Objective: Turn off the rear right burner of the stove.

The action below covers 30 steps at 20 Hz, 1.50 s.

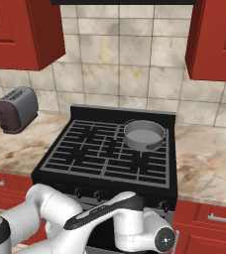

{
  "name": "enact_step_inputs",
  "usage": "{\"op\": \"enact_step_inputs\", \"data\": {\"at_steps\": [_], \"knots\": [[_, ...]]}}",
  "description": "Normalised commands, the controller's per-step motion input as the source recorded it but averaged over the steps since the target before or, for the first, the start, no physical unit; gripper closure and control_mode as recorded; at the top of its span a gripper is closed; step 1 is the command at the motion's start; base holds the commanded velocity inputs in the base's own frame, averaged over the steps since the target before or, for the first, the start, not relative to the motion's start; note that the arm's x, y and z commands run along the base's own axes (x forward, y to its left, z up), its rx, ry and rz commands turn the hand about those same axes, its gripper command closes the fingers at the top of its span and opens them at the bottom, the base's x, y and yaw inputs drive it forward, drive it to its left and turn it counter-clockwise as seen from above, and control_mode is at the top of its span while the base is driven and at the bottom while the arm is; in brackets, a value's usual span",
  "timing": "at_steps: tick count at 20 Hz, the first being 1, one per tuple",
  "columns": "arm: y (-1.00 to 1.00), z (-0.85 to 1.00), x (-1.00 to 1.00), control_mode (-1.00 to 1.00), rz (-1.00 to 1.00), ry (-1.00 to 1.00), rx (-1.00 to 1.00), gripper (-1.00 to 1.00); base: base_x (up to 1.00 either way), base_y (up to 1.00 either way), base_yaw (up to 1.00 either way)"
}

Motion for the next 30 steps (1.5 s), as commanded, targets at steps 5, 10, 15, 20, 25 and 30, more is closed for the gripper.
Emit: {"op": "enact_step_inputs", "data": {"at_steps": [5,10,15,20,25,30], "knots": [[0.0,-0.24,0.06,-1.0,0.0,-0.06,0.08,-1.0,0.0,0.0,0.0],[0.0,-0.02,0.08,-1.0,0.0,-0.05,0.01,-1.0,0.0,0.0,0.0],[0.0,-0.04,0.06,-1.0,0.0,-0.02,0.0,-1.0,0.0,0.0,0.0],[-0.11,-0.12,0.0,-1.0,-0.01,-0.02,0.0,-1.0,0.0,0.0,0.0],[0.17,-0.07,0.15,-1.0,-0.08,0.0,0.0,-1.0,0.0,0.0,0.0],[0.3,-0.05,0.23,-1.0,-0.09,0.0,0.0,-1.0,0.0,0.0,0.0]]}}
